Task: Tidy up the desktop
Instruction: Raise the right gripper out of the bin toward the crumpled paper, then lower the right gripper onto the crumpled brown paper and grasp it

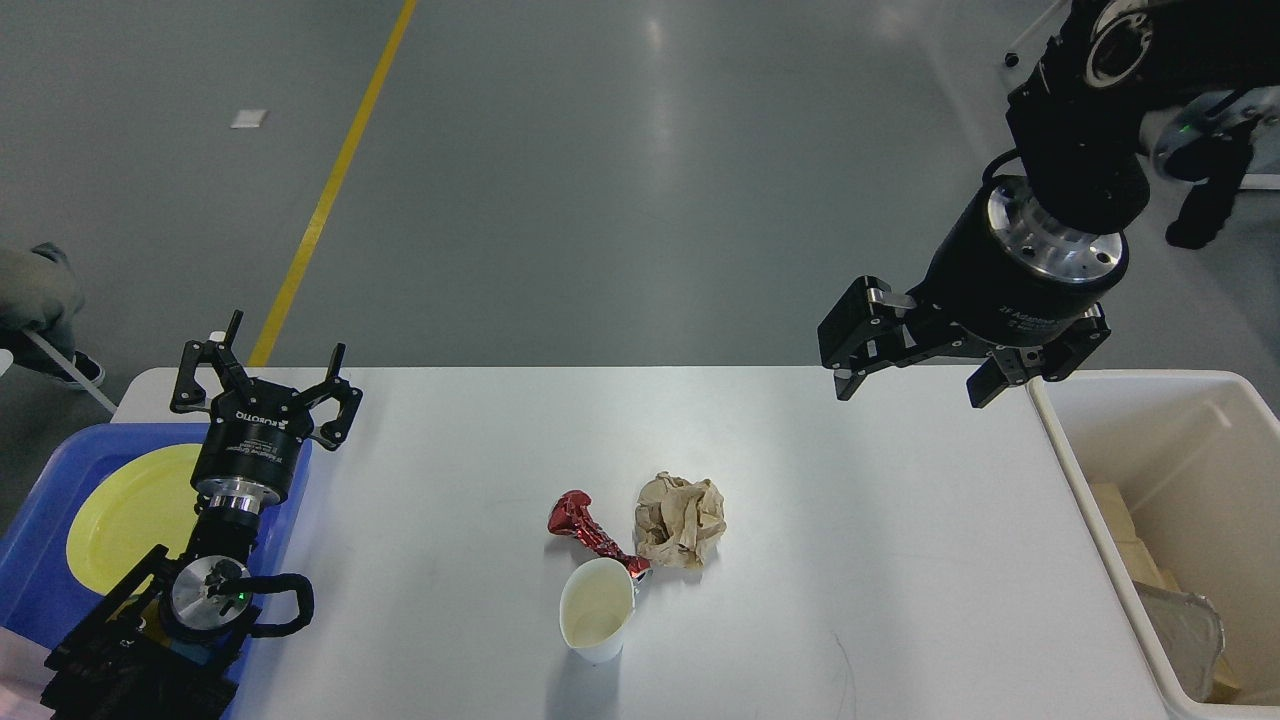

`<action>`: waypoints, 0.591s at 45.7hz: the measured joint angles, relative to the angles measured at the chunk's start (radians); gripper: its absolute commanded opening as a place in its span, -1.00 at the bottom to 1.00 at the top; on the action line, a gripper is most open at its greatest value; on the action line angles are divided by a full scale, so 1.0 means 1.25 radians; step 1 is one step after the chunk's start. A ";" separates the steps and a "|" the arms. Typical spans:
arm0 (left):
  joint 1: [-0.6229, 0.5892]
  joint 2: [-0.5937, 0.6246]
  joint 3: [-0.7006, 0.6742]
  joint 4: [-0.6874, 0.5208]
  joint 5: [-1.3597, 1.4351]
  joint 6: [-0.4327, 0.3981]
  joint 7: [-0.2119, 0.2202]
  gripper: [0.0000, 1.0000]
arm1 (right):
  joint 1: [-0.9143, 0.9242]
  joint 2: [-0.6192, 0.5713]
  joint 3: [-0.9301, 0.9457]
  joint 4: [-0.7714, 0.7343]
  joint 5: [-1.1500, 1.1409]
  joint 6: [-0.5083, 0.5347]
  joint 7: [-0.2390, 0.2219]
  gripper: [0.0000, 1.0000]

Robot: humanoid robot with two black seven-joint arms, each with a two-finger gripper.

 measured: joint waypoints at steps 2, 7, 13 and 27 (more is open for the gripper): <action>0.000 0.000 0.000 0.000 0.000 0.000 0.000 0.98 | -0.040 0.001 0.008 -0.020 0.015 -0.030 0.000 1.00; 0.000 0.000 0.000 0.000 0.000 0.000 0.000 0.98 | -0.171 0.011 0.034 -0.099 0.043 -0.111 0.000 1.00; 0.000 0.000 0.000 0.000 0.000 0.000 0.000 0.98 | -0.319 0.047 0.077 -0.184 0.042 -0.153 0.000 1.00; 0.000 0.000 0.000 0.000 0.000 0.000 0.000 0.98 | -0.683 0.223 0.214 -0.497 0.020 -0.170 0.000 1.00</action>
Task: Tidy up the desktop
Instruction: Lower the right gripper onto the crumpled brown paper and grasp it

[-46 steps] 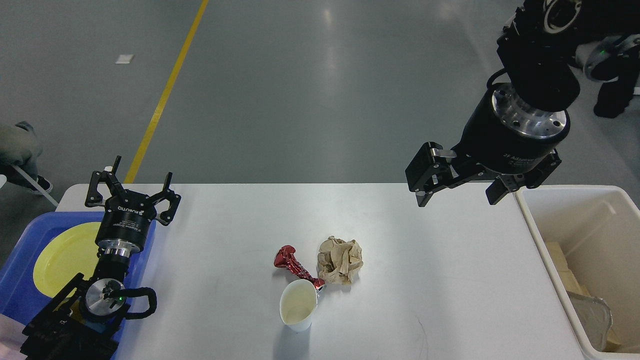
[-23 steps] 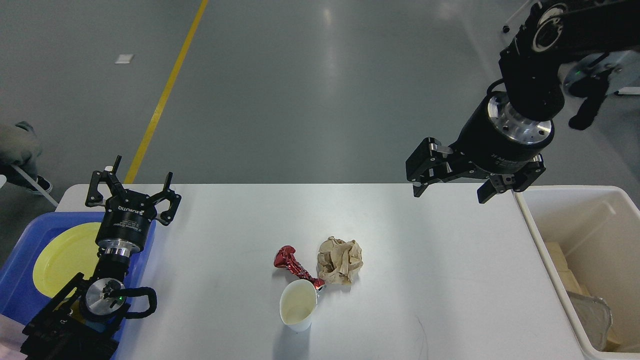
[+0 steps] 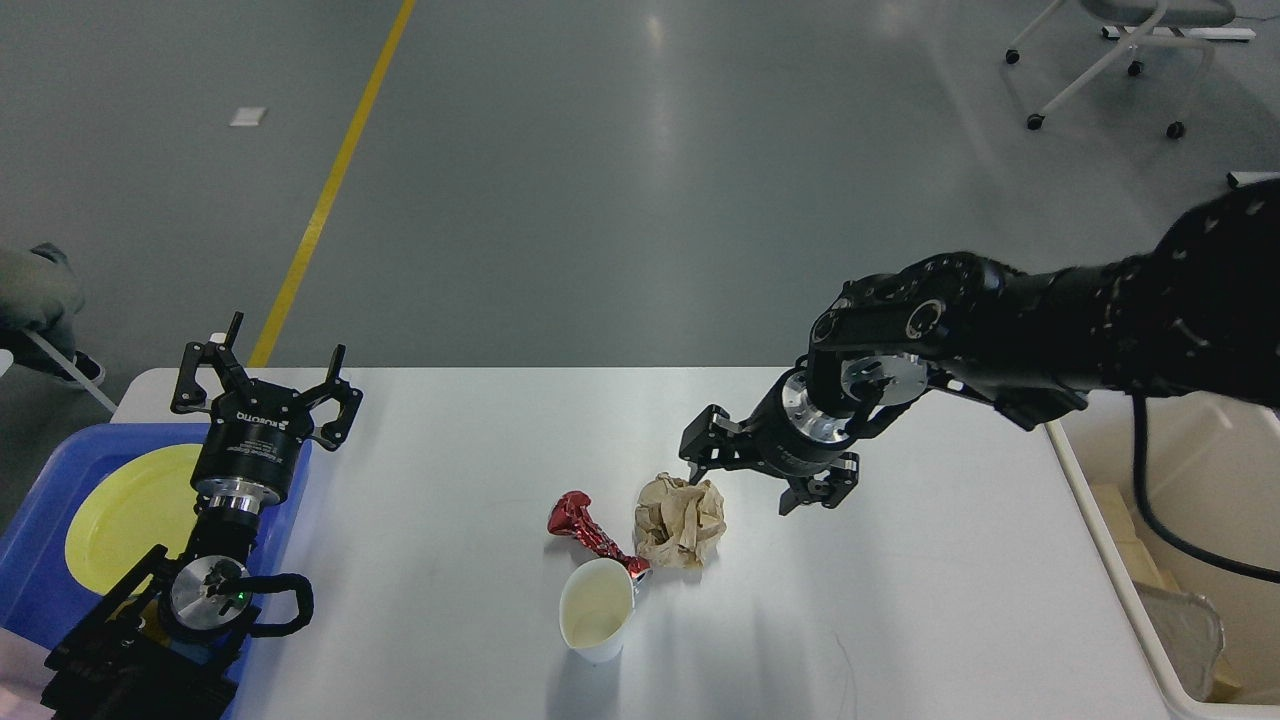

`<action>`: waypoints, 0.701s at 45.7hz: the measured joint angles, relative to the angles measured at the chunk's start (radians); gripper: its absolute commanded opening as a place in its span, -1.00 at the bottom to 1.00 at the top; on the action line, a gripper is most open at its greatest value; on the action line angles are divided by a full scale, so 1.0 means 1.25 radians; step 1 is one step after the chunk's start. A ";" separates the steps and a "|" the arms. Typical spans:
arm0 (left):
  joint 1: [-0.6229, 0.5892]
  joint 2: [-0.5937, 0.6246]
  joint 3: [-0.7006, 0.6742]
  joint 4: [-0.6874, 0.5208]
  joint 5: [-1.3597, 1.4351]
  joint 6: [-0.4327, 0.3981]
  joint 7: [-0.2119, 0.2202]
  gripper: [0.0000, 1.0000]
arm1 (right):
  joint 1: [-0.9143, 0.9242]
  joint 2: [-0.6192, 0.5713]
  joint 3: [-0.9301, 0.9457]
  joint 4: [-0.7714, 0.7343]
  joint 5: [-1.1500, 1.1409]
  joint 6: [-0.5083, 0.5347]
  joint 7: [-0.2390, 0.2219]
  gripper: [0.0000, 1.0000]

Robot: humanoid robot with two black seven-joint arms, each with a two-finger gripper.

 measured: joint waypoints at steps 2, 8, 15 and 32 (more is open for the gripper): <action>0.000 0.000 0.000 0.000 0.000 0.000 0.000 0.98 | -0.047 0.026 0.005 -0.056 -0.005 -0.010 0.000 1.00; 0.000 0.000 0.000 0.000 0.000 0.000 0.000 0.98 | -0.155 0.082 0.011 -0.172 -0.036 -0.053 0.003 1.00; 0.000 0.000 0.000 0.000 0.000 0.000 0.000 0.98 | -0.180 0.095 0.037 -0.201 -0.048 -0.107 0.007 1.00; 0.000 0.000 0.000 0.000 0.000 0.000 0.000 0.98 | -0.258 0.122 0.062 -0.261 -0.096 -0.195 0.009 1.00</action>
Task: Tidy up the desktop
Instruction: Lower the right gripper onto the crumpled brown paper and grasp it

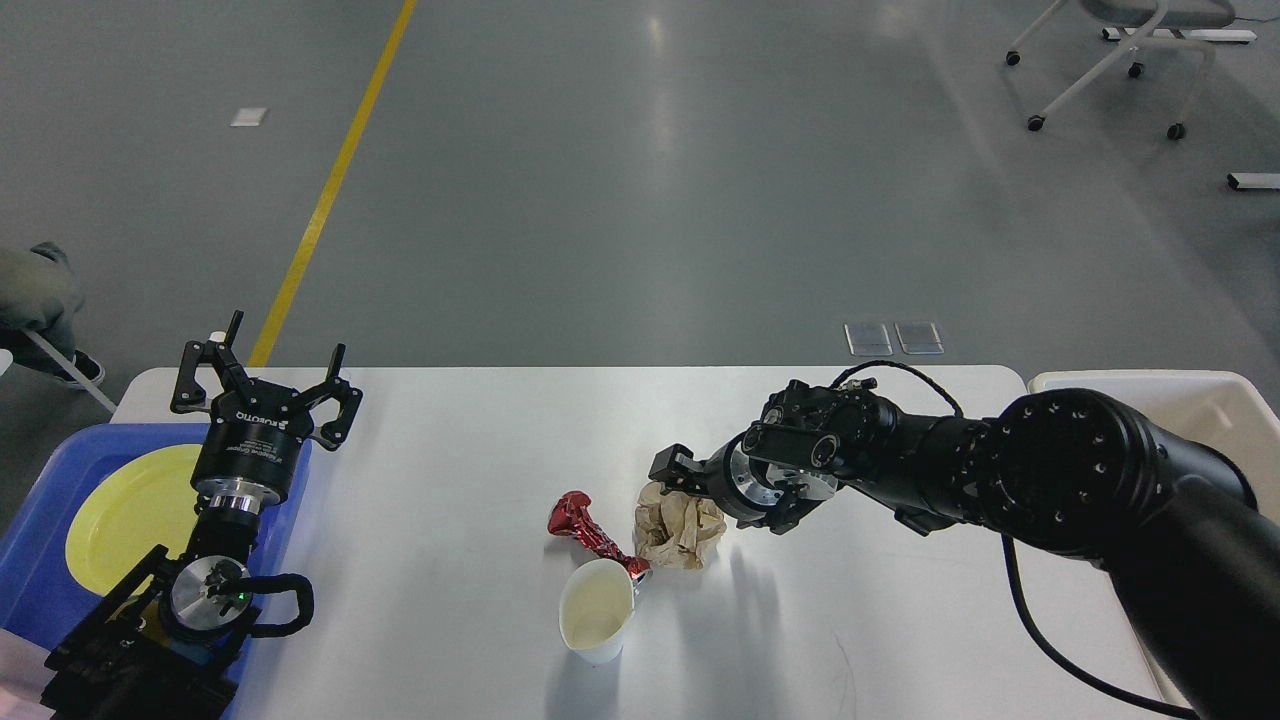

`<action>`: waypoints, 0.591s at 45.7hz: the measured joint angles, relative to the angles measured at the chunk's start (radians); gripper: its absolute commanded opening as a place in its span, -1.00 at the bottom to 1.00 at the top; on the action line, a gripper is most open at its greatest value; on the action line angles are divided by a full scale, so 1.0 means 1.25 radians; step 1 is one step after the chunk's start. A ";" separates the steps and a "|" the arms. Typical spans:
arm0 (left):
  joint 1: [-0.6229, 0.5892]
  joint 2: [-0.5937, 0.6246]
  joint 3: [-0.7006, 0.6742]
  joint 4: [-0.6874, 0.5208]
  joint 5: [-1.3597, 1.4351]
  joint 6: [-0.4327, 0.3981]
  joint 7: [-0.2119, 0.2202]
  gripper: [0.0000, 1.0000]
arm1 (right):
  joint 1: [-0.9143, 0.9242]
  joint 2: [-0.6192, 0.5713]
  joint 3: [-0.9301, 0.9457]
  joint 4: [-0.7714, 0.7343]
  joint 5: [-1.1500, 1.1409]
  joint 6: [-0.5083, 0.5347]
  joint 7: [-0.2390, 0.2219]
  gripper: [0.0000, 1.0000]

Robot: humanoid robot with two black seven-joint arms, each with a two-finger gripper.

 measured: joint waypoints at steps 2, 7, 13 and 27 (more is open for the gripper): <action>0.000 0.000 0.000 0.000 0.000 0.000 0.000 0.98 | -0.004 0.000 0.005 -0.002 -0.002 -0.008 0.000 1.00; 0.000 0.000 0.000 0.000 0.000 0.000 0.000 0.98 | -0.017 0.001 0.010 -0.002 -0.003 -0.029 0.000 1.00; 0.000 0.000 0.000 0.000 0.000 0.000 0.000 0.98 | -0.026 0.000 0.018 0.003 -0.003 -0.046 0.001 1.00; 0.000 0.000 0.000 0.000 0.000 0.000 0.000 0.98 | -0.067 0.000 0.048 -0.001 -0.020 -0.093 0.002 1.00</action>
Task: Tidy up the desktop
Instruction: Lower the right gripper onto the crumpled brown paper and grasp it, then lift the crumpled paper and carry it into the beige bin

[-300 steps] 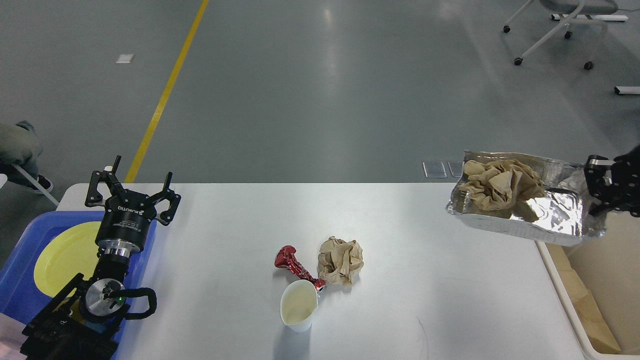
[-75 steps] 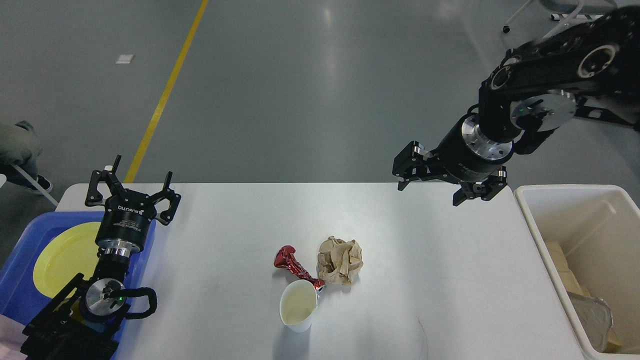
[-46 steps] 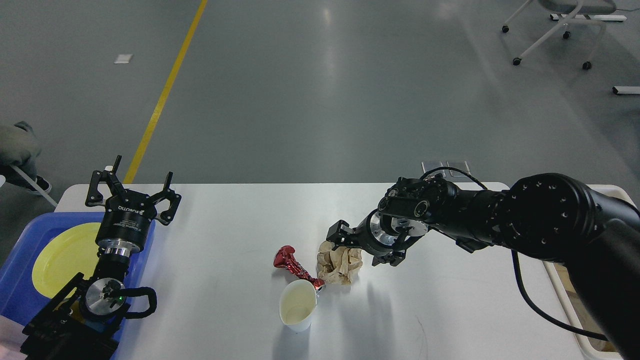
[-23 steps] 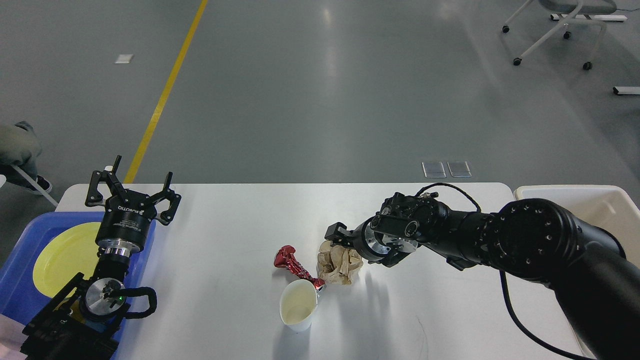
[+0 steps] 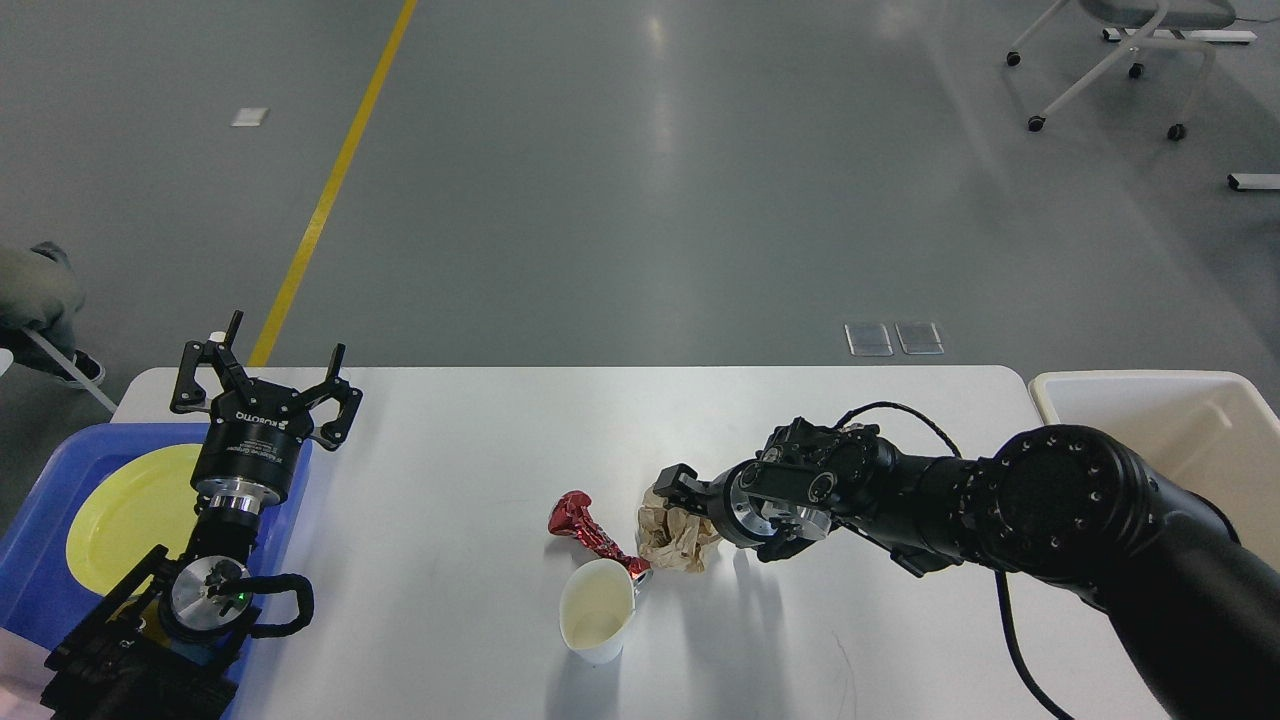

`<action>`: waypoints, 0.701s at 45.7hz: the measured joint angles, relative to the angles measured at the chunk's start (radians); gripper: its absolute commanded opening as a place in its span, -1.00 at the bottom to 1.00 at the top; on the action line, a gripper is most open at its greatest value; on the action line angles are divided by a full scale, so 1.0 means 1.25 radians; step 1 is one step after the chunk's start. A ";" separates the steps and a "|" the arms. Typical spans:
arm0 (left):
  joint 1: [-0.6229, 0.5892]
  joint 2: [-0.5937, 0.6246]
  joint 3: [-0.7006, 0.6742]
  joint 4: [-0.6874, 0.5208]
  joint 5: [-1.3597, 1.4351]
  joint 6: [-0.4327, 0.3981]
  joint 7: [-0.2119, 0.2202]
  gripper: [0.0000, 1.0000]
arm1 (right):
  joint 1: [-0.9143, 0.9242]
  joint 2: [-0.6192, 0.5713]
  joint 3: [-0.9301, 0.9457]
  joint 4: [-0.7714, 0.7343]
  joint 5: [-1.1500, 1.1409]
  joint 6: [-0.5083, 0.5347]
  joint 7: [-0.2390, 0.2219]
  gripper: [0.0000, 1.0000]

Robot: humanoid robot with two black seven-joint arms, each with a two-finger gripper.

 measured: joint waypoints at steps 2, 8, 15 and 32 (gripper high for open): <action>0.000 0.000 0.000 0.000 0.000 0.000 0.000 0.98 | -0.008 0.000 0.001 0.001 -0.004 -0.019 0.000 0.98; 0.000 0.000 0.000 0.000 0.000 0.000 0.000 0.98 | -0.022 -0.001 0.001 0.002 -0.008 -0.066 0.000 0.81; 0.000 0.000 0.000 0.000 0.000 0.000 0.000 0.98 | -0.026 -0.001 0.002 0.002 -0.009 -0.084 0.000 -0.22; 0.000 0.000 0.000 0.000 0.000 0.000 0.000 0.98 | -0.025 0.001 0.003 0.012 0.005 -0.076 -0.011 -1.00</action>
